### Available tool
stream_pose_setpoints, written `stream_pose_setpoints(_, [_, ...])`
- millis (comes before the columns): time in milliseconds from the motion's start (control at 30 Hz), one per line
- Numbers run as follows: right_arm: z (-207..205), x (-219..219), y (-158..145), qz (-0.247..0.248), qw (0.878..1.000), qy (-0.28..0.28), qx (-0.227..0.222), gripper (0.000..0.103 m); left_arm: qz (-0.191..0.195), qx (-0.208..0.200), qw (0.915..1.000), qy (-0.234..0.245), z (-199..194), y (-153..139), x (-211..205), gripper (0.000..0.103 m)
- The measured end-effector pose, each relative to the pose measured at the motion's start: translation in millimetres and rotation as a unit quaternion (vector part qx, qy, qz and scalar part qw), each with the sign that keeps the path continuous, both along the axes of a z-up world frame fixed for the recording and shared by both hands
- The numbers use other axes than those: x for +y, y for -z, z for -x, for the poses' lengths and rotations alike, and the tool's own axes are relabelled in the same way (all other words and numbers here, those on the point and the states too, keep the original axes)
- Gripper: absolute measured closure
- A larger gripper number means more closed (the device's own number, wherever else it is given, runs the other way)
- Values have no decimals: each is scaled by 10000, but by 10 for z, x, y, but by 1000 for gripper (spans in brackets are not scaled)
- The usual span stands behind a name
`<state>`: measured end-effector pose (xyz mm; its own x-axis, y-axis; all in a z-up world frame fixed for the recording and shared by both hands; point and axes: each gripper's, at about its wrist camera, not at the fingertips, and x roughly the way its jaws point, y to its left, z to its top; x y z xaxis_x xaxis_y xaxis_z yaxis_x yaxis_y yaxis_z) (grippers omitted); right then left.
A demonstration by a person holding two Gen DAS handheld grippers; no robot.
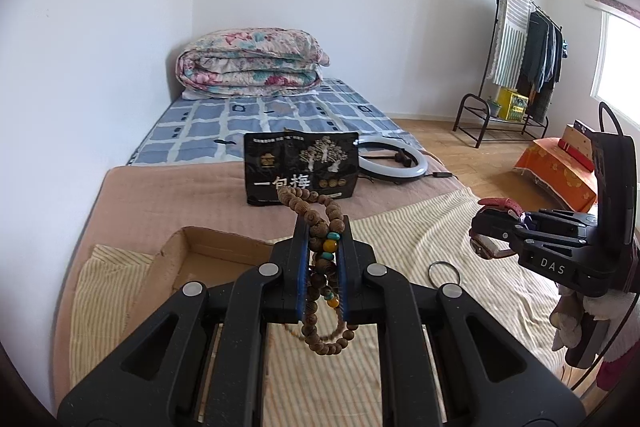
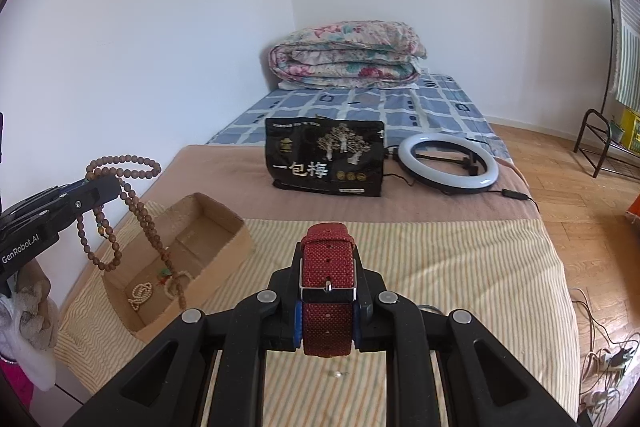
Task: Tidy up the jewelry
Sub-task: 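Carry the mala and red watch over the cardboard box with both grippers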
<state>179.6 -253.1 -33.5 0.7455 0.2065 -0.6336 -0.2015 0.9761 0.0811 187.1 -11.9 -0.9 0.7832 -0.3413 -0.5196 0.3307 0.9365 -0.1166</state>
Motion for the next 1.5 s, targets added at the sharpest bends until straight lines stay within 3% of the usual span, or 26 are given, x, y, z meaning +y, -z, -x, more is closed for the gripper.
stream_pose_setpoints(700, [-439, 1101, 171, -92, 9966, -791, 188, 88, -127, 52, 9978, -642, -277, 191, 819, 93])
stream_pose_setpoints(1500, [-1029, 1776, 720, -100, 9899, -1222, 707, 88, -125, 344, 9955, -878, -615, 534, 1121, 93])
